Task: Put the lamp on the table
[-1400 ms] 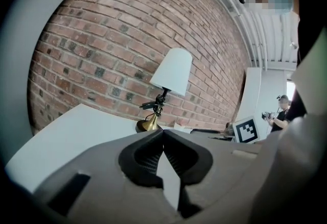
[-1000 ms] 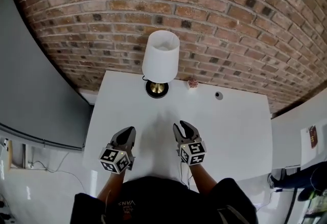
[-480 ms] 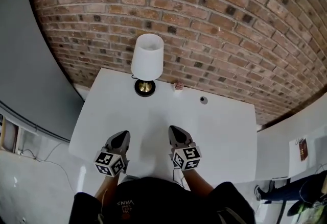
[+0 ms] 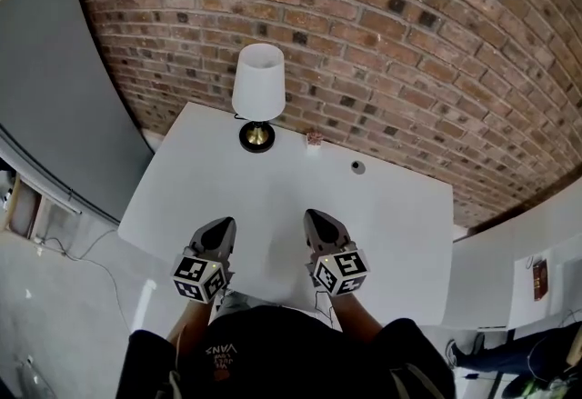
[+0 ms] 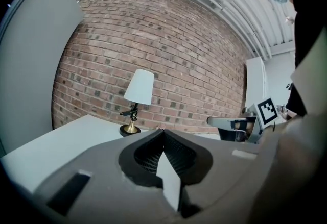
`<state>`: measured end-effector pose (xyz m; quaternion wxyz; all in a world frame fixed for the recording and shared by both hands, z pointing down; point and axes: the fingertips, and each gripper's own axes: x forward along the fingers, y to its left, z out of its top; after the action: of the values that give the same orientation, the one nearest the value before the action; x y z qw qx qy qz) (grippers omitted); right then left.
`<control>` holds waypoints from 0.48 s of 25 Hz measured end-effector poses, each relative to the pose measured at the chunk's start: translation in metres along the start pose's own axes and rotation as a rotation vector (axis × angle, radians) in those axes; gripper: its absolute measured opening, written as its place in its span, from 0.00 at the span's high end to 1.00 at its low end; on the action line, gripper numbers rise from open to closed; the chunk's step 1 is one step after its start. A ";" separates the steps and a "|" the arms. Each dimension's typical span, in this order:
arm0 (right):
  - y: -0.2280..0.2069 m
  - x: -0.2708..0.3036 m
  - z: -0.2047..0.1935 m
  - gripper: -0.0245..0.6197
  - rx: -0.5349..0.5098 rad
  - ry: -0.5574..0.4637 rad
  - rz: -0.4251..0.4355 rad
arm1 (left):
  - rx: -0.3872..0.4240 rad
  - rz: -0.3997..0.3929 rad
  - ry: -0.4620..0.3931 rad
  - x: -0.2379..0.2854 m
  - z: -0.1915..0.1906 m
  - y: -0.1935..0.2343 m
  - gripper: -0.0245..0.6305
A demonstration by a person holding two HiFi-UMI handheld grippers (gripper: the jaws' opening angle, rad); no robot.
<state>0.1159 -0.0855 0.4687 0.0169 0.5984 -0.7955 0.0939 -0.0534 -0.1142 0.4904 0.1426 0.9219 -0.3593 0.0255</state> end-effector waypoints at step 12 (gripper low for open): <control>0.008 -0.039 0.006 0.96 -0.055 0.015 0.109 | 0.010 0.031 0.009 -0.016 -0.009 -0.050 0.96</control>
<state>0.1201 -0.0473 0.4565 0.0341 0.5528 -0.8290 0.0772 -0.0312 -0.0666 0.4850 0.1393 0.9168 -0.3727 0.0339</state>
